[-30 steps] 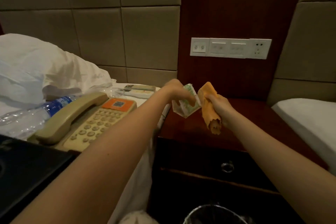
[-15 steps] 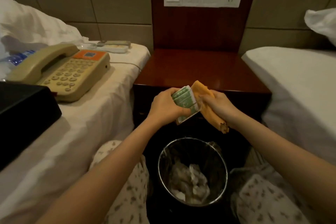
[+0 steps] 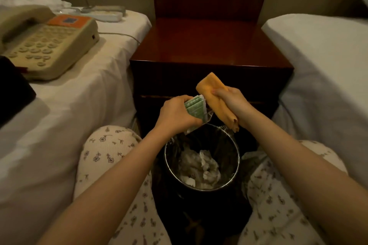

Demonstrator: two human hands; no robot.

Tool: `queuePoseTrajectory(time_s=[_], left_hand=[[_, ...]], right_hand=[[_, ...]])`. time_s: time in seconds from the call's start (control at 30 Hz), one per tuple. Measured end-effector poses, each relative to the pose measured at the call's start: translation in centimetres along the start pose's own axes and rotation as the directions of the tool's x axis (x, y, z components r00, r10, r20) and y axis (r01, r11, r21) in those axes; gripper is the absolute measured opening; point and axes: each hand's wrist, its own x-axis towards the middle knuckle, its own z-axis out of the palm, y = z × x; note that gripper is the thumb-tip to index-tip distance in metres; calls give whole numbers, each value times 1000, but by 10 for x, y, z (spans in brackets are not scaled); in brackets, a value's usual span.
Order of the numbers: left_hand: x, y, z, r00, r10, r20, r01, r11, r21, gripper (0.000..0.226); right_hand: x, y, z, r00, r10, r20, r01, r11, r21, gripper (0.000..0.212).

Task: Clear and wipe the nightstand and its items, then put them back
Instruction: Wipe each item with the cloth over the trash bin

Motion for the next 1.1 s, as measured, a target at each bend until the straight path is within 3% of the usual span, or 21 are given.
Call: queuePoseTrajectory(time_s=[0.07,0.13,0.2,0.3,0.33,0.47,0.6,0.73,0.87,1.0,1.03,1.1], left_hand=[[1,1,0,1000,-6,-14,6,1000,-18,55],[2,-1,0,1000,-22,-20,21,999,-44,54],[3,-3,-1,999,-38,-24,37,998,-46,55],[8,-8,-5,996,-71,-50,69,997,-38,56],[9,-8,-6,995,-88,-54,86,995,-50,57],[14,-8,-1,988,-151,-14,148,980,-134,61],[16,-11,6,971,-239,30,240,949,-206,48],[10,-8,6,890,-345,298,443,809,-386,41],[8,-1,4,837,-220,502,473,753,-458,24],[11,-6,6,830,-82,551,348,849,-398,78],[12,-8,7,840,-89,535,324,874,-363,93],[12,-8,8,871,-119,477,313,883,-351,103]], right_hand=[[2,8,2,995,17,-100,-27,995,-100,27],[1,13,6,995,41,-88,-57,982,-181,30],[0,12,9,999,52,-7,-52,993,-108,31],[-2,2,5,999,43,-10,-41,986,159,38],[-1,2,4,999,40,-23,-35,982,187,42],[-2,15,17,994,58,-96,-59,998,-4,41],[-3,22,30,981,192,-26,-179,947,266,50],[2,27,33,986,164,-17,-154,956,249,55],[7,33,29,976,205,-69,-178,941,287,57],[11,32,24,957,286,-55,-235,870,434,57],[10,32,24,951,307,-39,-257,853,455,57],[7,32,25,939,345,11,-307,820,483,54]])
